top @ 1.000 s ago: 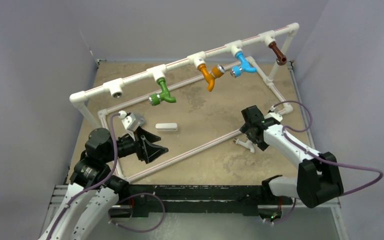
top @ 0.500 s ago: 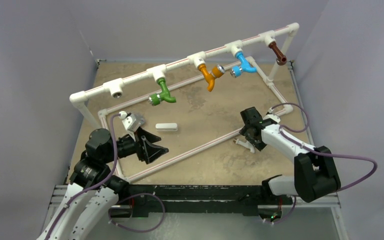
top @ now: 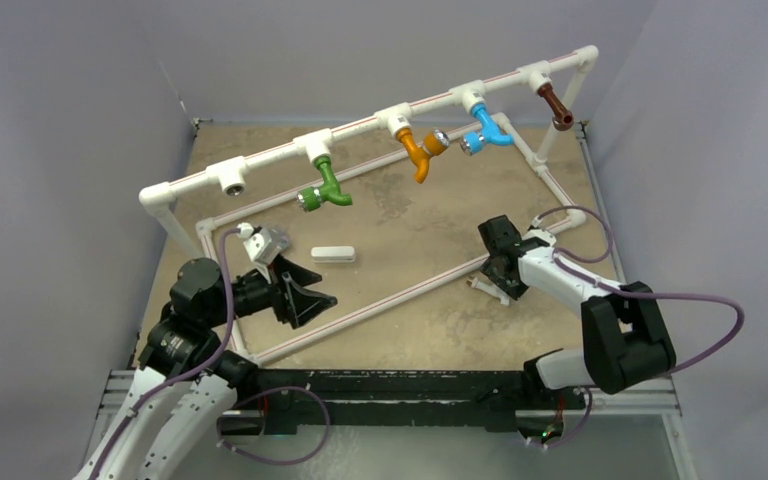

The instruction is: Install the water faucets

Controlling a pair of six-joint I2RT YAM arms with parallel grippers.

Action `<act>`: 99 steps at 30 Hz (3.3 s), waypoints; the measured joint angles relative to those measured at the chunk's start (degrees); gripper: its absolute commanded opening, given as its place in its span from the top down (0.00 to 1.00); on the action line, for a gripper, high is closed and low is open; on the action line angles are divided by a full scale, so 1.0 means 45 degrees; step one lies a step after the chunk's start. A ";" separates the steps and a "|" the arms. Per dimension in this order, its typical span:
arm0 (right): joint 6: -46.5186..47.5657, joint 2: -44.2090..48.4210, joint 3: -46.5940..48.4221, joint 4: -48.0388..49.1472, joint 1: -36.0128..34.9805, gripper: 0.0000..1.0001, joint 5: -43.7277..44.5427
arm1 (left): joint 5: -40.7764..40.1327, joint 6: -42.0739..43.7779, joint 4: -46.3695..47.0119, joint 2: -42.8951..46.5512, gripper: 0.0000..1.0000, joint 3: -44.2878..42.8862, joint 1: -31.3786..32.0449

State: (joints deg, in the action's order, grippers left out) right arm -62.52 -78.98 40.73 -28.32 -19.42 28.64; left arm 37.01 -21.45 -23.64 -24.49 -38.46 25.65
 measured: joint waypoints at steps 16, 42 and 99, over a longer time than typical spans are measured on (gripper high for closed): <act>0.0578 -0.0321 -0.0243 0.0685 -0.0053 1.00 -0.0612 | -0.0078 0.0000 -0.0005 0.0180 0.34 0.0000 0.0092; 0.1627 0.3881 0.0821 0.1234 -0.4741 1.00 -0.3118 | 0.0214 -0.0986 -0.0311 -0.1268 0.27 -0.0214 0.0238; -0.1345 -0.1671 0.5382 0.2030 -1.2211 1.00 -0.0520 | 0.0729 -0.5328 -0.1185 -0.3070 1.00 0.2137 0.0257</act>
State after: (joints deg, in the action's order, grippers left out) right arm -68.58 -86.50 64.95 -19.18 -74.37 26.30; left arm 40.29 -45.43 -28.97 -38.30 -28.84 26.81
